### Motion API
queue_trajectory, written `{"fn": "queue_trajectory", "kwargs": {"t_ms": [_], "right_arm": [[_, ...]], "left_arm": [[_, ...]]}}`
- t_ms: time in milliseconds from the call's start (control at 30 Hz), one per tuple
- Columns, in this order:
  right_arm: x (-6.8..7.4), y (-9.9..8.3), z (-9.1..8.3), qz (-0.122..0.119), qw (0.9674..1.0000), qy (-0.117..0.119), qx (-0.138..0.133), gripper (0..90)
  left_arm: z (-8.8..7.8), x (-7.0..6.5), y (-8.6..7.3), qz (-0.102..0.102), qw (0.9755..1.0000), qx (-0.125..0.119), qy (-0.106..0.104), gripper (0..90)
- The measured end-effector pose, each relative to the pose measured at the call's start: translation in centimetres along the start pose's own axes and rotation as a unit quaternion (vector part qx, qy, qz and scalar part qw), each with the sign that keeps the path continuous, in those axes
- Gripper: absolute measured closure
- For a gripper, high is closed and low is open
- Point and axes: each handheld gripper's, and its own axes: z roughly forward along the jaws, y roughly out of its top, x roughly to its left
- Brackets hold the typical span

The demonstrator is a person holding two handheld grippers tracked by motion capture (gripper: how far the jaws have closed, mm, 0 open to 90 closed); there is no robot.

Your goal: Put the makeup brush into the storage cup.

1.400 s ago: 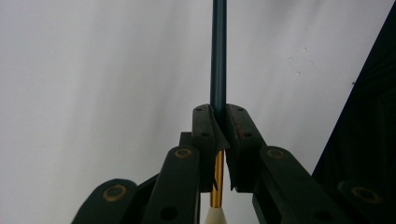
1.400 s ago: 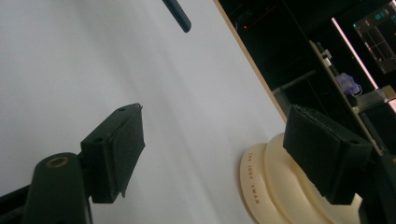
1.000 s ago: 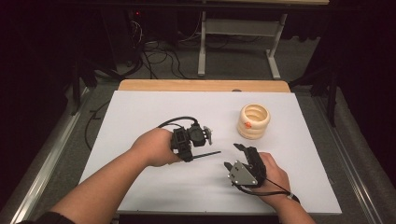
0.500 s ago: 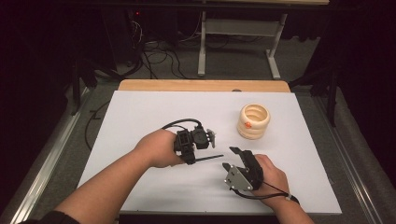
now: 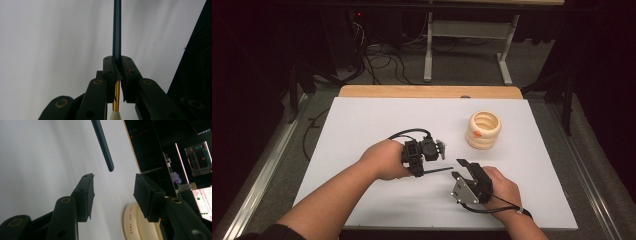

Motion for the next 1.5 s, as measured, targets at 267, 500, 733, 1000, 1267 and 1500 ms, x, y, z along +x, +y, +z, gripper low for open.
{"fn": "queue_trajectory", "kwargs": {"t_ms": [267,500,733,1000,1267,1500], "right_arm": [[0.0,0.0,0.2,-0.009,0.9999,0.010,0.002,60.3],[0.1,0.1,0.2,-0.016,0.9998,0.005,0.009,64.6],[0.0,0.3,0.1,-0.027,0.9996,0.010,0.007,70.3],[0.1,0.4,0.1,-0.035,0.9993,0.013,0.005,74.8],[0.2,0.4,0.1,-0.043,0.9989,0.017,-0.001,77.5],[0.3,0.5,0.1,-0.053,0.9984,0.019,-0.007,79.3]], "left_arm": [[0.1,0.0,0.3,0.003,1.0000,-0.001,-0.002,83.1],[0.2,0.1,0.6,0.006,1.0000,0.002,-0.002,83.1],[0.4,0.0,0.7,0.009,0.9999,0.006,-0.003,83.1],[0.7,0.0,1.1,0.011,0.9999,0.009,-0.004,83.1],[0.8,-0.1,1.4,0.013,0.9999,0.008,-0.004,83.1],[0.9,-0.3,1.7,0.015,0.9998,0.008,-0.005,83.1]]}}
